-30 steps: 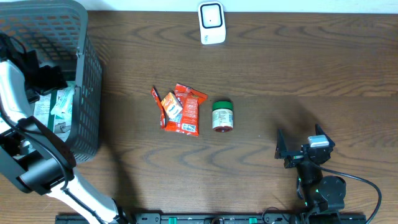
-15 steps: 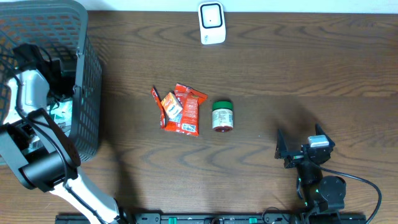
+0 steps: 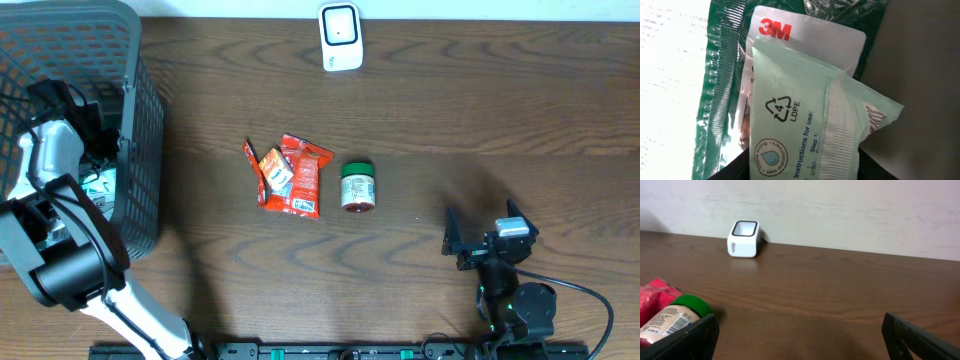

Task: Scan the item barcode
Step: 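Reach the left gripper into the basket and grasp the green glove packet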

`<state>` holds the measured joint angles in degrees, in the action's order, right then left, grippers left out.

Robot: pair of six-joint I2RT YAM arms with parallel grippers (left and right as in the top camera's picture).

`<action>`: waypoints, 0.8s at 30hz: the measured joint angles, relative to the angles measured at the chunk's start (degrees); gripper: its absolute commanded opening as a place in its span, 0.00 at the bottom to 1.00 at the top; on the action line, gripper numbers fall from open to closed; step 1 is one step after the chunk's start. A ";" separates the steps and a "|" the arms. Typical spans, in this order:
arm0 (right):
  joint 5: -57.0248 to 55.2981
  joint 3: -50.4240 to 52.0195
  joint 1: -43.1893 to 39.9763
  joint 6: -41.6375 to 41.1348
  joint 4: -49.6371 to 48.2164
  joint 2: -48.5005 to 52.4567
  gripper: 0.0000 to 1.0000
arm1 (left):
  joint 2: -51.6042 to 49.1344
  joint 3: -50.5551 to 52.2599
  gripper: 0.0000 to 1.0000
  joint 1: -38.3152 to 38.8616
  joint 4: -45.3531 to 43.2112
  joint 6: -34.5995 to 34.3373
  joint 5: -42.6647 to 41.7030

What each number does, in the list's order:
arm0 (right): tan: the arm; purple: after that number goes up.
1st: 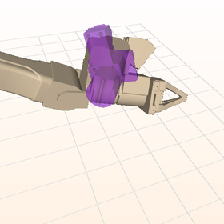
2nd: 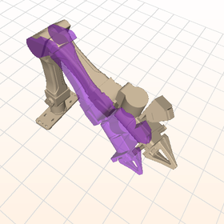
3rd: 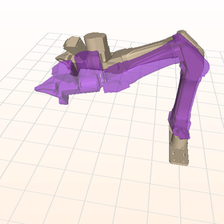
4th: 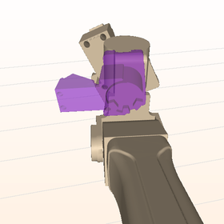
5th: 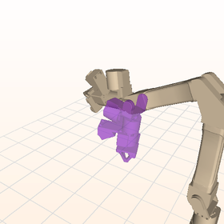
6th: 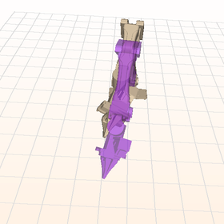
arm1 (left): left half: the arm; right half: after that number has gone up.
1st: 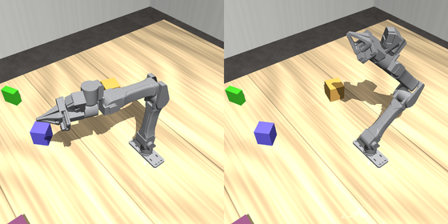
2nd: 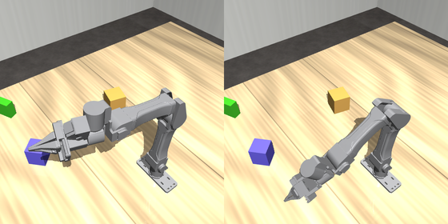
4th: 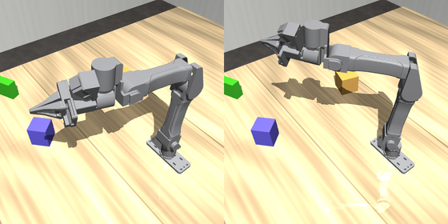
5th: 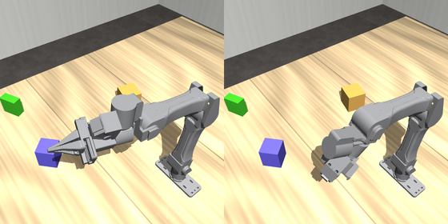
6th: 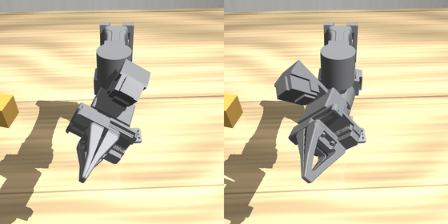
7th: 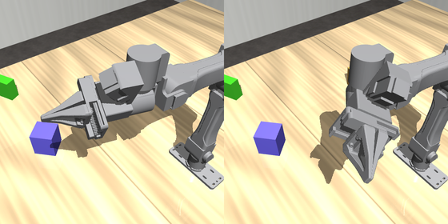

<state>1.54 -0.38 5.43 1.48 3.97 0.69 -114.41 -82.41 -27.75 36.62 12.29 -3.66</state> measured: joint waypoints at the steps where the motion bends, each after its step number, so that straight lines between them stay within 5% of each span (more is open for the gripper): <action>1: 0.00 0.00 0.00 0.00 0.00 0.00 0.99 | 1.07 0.00 0.46 0.00 0.44 -0.09 0.42; 11: 0.00 0.00 0.00 0.00 0.00 0.00 0.99 | 6.84 1.46 0.47 -2.67 3.65 -0.63 6.05; 17: 0.00 0.00 0.00 0.00 0.00 0.00 0.99 | 6.82 5.16 0.97 -5.31 2.60 -2.64 6.99; 24: 0.00 0.00 0.00 0.00 0.00 0.00 0.99 | 6.82 5.16 1.00 -5.46 1.27 -1.33 2.05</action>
<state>1.54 -0.38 5.43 1.48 3.97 0.69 -107.59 -77.25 -33.21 37.89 10.96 -1.61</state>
